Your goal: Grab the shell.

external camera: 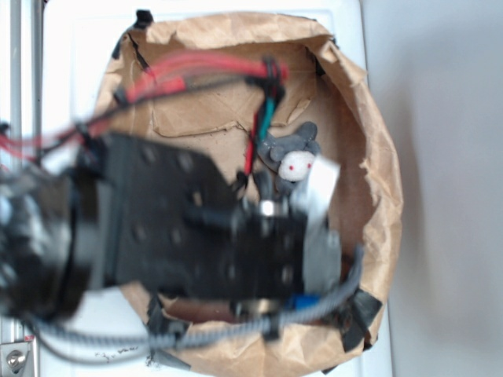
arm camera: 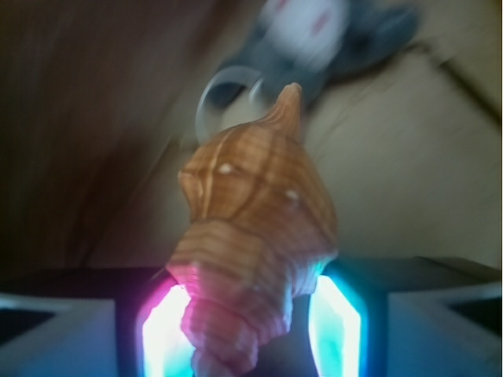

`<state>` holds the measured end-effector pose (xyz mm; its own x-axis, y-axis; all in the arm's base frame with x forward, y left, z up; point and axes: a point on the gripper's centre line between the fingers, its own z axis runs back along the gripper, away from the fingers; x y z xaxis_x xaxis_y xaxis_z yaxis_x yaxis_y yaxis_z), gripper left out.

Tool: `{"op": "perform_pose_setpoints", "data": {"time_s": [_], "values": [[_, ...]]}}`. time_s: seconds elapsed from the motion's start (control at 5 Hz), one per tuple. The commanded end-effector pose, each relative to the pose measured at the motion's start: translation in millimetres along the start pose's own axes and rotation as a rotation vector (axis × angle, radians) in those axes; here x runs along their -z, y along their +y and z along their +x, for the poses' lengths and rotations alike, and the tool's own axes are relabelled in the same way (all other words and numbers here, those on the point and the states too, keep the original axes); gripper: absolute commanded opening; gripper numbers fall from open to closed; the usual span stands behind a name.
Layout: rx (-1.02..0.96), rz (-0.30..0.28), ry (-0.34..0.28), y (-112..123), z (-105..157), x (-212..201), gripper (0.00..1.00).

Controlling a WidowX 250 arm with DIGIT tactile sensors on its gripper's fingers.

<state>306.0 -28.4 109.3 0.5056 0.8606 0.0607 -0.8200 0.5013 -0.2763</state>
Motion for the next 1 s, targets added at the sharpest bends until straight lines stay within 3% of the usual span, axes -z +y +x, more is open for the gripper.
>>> {"op": "perform_pose_setpoints", "data": {"time_s": [0.0, 0.2, 0.6, 0.8], "values": [[0.026, -0.087, -0.075, -4.9, 19.3, -61.0, 0.0], [0.067, -0.056, -0.132, 6.3, 26.4, -87.4, 0.0], [0.077, -0.073, -0.16, 37.8, 69.6, -135.9, 0.0], [0.121, -0.076, -0.187, 34.5, 63.8, -138.8, 0.0]]}}
